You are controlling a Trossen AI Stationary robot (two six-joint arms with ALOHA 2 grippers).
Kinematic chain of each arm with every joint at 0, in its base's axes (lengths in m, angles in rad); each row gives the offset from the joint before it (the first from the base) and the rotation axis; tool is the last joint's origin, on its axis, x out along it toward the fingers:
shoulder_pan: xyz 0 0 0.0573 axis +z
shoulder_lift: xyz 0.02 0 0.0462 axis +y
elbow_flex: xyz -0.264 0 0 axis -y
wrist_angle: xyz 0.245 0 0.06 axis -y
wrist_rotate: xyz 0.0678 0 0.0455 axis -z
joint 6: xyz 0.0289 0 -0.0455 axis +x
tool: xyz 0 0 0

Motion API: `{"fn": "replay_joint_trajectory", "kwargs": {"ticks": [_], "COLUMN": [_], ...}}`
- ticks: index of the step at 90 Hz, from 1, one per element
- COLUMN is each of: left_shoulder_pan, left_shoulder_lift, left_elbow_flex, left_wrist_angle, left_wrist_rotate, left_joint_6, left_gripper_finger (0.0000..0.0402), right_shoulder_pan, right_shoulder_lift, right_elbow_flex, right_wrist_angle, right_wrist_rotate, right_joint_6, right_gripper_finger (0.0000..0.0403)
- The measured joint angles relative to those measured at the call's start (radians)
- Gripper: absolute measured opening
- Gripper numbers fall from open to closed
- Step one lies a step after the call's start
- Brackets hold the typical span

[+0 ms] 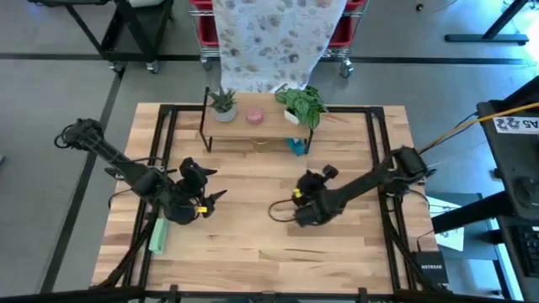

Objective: Stock shelves
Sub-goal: Move the blue tape dispenser under the desk shelf

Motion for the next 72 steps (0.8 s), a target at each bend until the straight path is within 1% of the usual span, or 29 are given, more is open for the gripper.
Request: {"fn": "replay_joint_trajectory", "kwargs": {"ticks": [6,13,24,32,39,50,60,72], "left_shoulder_pan": [0.000,0.000,0.000,0.000,0.000,0.000,0.000,0.000], "left_shoulder_lift": [0.000,0.000,0.000,0.000,0.000,0.000,0.000,0.000], "left_elbow_flex": [0.000,0.000,0.000,0.000,0.000,0.000,0.000,0.000], "left_wrist_angle": [0.000,0.000,0.001,0.002,0.002,0.003,0.005,0.005], "left_wrist_rotate": [0.000,-0.001,-0.003,-0.004,-0.003,-0.003,-0.001,0.000], "left_joint_6": [0.000,0.000,0.000,0.000,0.000,0.000,0.000,-0.004], "left_gripper_finger": [0.0336,0.0336,0.0336,0.0336,0.0336,0.0336,0.0336,0.0336], "right_shoulder_pan": [0.003,0.002,-0.041,-0.097,-0.151,-0.225,-0.259,-0.287], "right_shoulder_lift": [-0.022,-0.030,-0.016,0.004,0.021,0.057,0.080,0.086], "right_elbow_flex": [-0.089,-0.183,-0.275,-0.295,-0.291,-0.254,-0.217,-0.182], "right_wrist_angle": [0.111,0.337,0.710,0.869,0.908,0.912,0.907,0.861], "right_wrist_rotate": [-0.004,0.008,0.042,0.058,0.068,0.067,0.066,0.067], "right_joint_6": [0.066,0.086,-0.035,-0.087,-0.074,-0.012,-0.009,-0.002], "right_gripper_finger": [0.0000,0.0000,0.0000,0.0000,0.0000,0.0000,0.0000,0.0000]}}
